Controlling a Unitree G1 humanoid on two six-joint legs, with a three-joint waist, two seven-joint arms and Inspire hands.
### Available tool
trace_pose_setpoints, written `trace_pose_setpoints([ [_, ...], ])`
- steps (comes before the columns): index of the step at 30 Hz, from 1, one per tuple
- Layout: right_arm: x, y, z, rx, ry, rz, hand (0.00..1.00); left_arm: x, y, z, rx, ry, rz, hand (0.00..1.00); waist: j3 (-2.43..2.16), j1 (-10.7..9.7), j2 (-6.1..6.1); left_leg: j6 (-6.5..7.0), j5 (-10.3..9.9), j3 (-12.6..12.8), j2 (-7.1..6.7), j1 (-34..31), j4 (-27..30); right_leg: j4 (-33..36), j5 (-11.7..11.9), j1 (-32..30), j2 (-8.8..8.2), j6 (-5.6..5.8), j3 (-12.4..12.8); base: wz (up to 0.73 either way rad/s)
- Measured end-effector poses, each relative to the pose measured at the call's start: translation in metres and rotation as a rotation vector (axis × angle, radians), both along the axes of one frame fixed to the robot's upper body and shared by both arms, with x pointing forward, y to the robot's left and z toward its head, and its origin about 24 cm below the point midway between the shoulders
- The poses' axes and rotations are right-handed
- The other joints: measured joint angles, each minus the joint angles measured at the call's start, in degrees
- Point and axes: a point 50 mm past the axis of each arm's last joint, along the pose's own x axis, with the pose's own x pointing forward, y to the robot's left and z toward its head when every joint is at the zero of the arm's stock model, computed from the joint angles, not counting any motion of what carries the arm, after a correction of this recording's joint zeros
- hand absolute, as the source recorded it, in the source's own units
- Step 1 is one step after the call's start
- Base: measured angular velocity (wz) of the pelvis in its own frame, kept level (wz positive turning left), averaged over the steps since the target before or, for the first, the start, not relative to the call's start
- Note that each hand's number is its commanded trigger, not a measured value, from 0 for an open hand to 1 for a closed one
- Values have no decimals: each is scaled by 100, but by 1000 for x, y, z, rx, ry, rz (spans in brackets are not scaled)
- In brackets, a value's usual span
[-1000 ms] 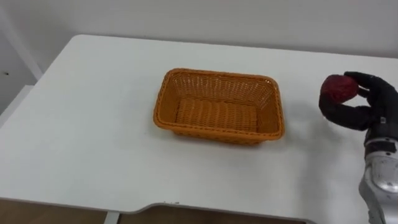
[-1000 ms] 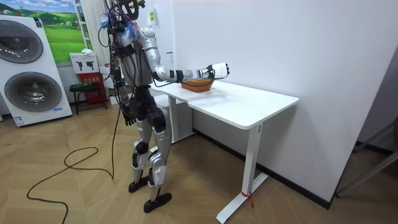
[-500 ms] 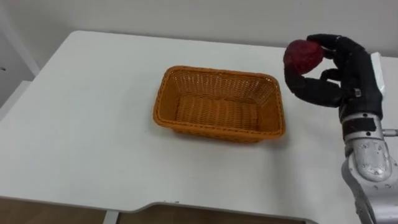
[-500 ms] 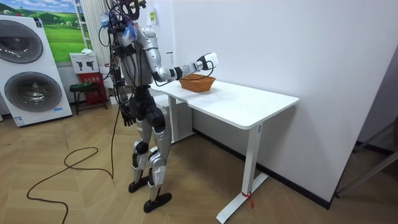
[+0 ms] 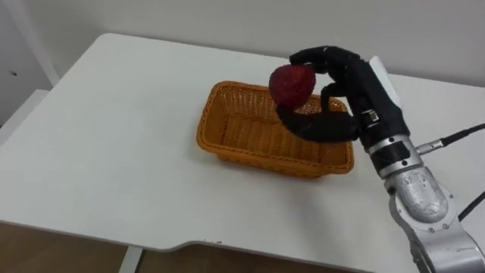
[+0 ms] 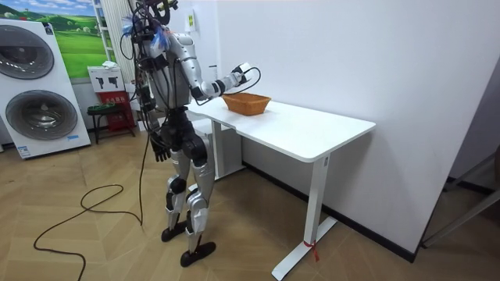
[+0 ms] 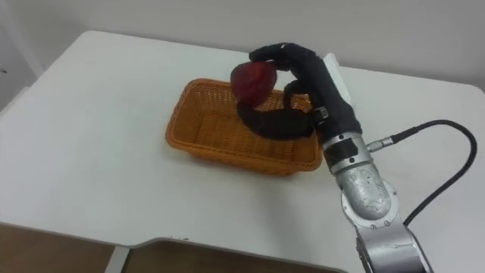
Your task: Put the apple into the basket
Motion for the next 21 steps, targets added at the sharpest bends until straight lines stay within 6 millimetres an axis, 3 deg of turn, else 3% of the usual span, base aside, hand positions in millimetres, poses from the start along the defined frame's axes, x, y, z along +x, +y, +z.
trace_pose_setpoints([
  [5,-1,3,-1,-9,15,38,0,0,-2,-1,-6,7,-20,0,17,-8,74,0,0,0,9,-4,-11,3,4,-2,9,-7,-8,0],
  [15,-1,5,-4,-18,41,60,0,4,-4,-1,-10,5,-40,0,9,-6,76,0,0,0,8,-10,-9,-4,5,-12,8,-7,-9,0],
  [21,0,0,-2,-7,25,14,0,3,-3,-1,-6,7,-30,0,-27,-51,115,0,1,0,8,44,-1,-13,5,54,7,-7,-25,0],
])
